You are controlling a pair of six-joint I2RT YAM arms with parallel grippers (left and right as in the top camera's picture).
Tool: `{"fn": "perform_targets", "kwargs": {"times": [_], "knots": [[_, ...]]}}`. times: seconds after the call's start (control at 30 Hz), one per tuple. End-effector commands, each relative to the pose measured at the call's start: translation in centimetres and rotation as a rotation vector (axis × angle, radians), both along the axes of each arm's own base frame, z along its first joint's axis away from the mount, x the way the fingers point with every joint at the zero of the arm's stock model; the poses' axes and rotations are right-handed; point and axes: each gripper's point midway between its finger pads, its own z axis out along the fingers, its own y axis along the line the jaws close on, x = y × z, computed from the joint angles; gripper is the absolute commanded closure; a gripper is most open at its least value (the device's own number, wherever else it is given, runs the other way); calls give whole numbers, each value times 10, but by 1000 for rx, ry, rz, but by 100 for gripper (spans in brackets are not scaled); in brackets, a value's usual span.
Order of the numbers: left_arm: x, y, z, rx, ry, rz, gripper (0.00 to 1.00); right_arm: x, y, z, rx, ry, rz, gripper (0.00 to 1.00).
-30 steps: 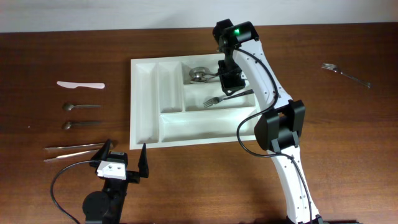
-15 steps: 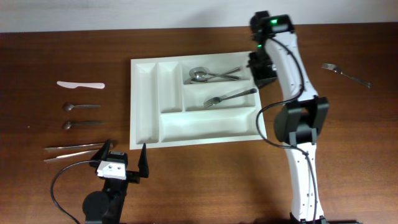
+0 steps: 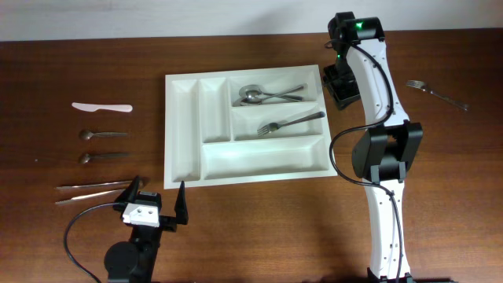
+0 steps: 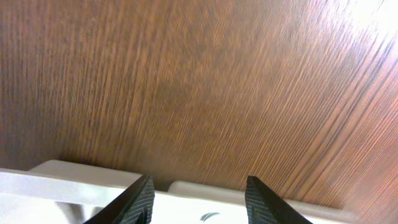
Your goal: Pack container
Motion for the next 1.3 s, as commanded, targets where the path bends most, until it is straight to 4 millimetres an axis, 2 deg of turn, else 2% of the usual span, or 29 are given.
{"fn": "perform_targets", "kwargs": {"times": [0.0, 0.13, 0.17, 0.2, 0.27, 0.33, 0.5, 0.6, 0.77, 0.87, 1.27], "knots": [[0, 2, -1, 9, -3, 8, 1, 1, -21, 6, -132, 19, 231, 45], [0, 2, -1, 9, -2, 8, 1, 7, -32, 9, -203, 63, 536, 20], [0, 2, -1, 9, -2, 8, 1, 11, -28, 8, -184, 74, 717, 8], [0, 2, -1, 9, -3, 8, 1, 11, -23, 7, -159, 81, 823, 5], [0, 2, -1, 9, -2, 8, 1, 9, -17, 6, -122, 100, 974, 5], [0, 2, -1, 9, -2, 8, 1, 2, -18, 6, -109, 134, 1042, 5], [0, 2, -1, 9, -2, 8, 1, -13, -26, 11, -115, 214, 1065, 5], [0, 2, -1, 9, -2, 8, 1, -13, -20, 22, -100, 189, 1153, 5], [0, 2, -1, 9, -2, 8, 1, -13, -16, 38, -103, 156, 1198, 3], [0, 2, -1, 9, -2, 8, 1, -14, -8, 36, -46, 130, 1241, 3], [0, 2, -1, 9, -3, 8, 1, -14, -7, 36, -38, 131, 1285, 2]]}}
